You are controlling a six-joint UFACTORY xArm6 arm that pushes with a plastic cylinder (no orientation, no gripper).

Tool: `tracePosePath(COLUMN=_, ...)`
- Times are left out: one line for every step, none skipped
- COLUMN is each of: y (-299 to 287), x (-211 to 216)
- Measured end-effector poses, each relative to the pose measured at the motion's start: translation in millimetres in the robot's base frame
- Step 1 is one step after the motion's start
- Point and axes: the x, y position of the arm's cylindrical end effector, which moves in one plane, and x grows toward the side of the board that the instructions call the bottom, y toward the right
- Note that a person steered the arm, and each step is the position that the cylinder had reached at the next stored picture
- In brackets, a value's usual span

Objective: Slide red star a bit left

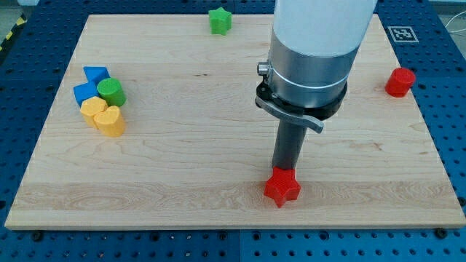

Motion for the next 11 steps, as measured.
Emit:
tracePosePath(y=42.4, x=2.6)
tracePosePath(y=69.6, x=19.1)
tracePosePath(y=63.1, x=34.8)
tracePosePath(y=43.8, x=40.3)
tracePosePath(y=33.9, x=40.3)
tracePosePath(y=29.8, x=40.3)
tracePosePath(y=15.1, x=40.3)
tracePosePath(y=0.0, x=40.4)
tracePosePath(y=-5.7, x=40.4)
tracePosePath(y=-2.6, x=40.0)
tracePosePath(y=29.2, x=25.0)
